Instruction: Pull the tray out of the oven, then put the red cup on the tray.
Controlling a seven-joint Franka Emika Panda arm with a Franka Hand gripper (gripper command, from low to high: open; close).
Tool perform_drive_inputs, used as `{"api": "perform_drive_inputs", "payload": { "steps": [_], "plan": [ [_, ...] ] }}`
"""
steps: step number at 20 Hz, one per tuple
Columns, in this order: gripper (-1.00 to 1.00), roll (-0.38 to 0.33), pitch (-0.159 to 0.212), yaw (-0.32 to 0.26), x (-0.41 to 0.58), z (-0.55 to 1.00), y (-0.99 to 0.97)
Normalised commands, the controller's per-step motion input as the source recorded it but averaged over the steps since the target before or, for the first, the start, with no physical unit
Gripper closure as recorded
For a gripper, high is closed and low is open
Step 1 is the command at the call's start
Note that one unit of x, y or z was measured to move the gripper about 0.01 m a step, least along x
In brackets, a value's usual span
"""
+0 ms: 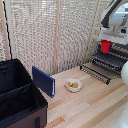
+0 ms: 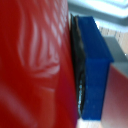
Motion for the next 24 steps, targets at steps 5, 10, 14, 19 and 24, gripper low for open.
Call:
{"api": "perform_drive_inputs", "payload": {
  "steps": [5,10,14,19,24],
  "plan": [
    [1.0,-0.005,0.0,-0.052,0.116,-0.19,-0.15],
    [1.0,-0.004,0.0,-0.079,0.174,-0.2,-0.14],
    [1.0,-0.011,0.0,-0.093,0.071,-0.08,-0.09],
    [-1.0,-0.002,0.002,-0.118,0.0,0.02,-0.04],
    [-1.0,-0.007,0.029,-0.088,-0.002,0.26,-0.02]
  ]
}}
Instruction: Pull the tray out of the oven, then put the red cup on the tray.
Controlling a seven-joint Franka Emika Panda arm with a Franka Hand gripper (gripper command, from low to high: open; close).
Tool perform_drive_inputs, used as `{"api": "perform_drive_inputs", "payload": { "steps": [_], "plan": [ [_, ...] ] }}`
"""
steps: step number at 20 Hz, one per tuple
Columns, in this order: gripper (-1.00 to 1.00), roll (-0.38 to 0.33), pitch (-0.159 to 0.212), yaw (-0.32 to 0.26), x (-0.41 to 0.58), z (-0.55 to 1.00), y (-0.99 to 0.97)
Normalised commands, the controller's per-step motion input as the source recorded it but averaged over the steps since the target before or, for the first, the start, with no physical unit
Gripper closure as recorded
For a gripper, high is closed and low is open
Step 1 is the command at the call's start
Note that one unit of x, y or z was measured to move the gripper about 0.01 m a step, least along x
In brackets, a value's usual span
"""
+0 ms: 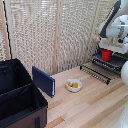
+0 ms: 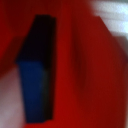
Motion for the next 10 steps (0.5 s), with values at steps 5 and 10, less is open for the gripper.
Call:
{"api": "perform_drive_inputs", "payload": {
  "steps": [5,10],
  "plan": [
    [-1.0,-0.004,0.0,-0.073,0.082,0.69,-0.03],
    [-1.0,-0.01,0.014,-0.042,0.058,0.91,0.0]
  ]
}}
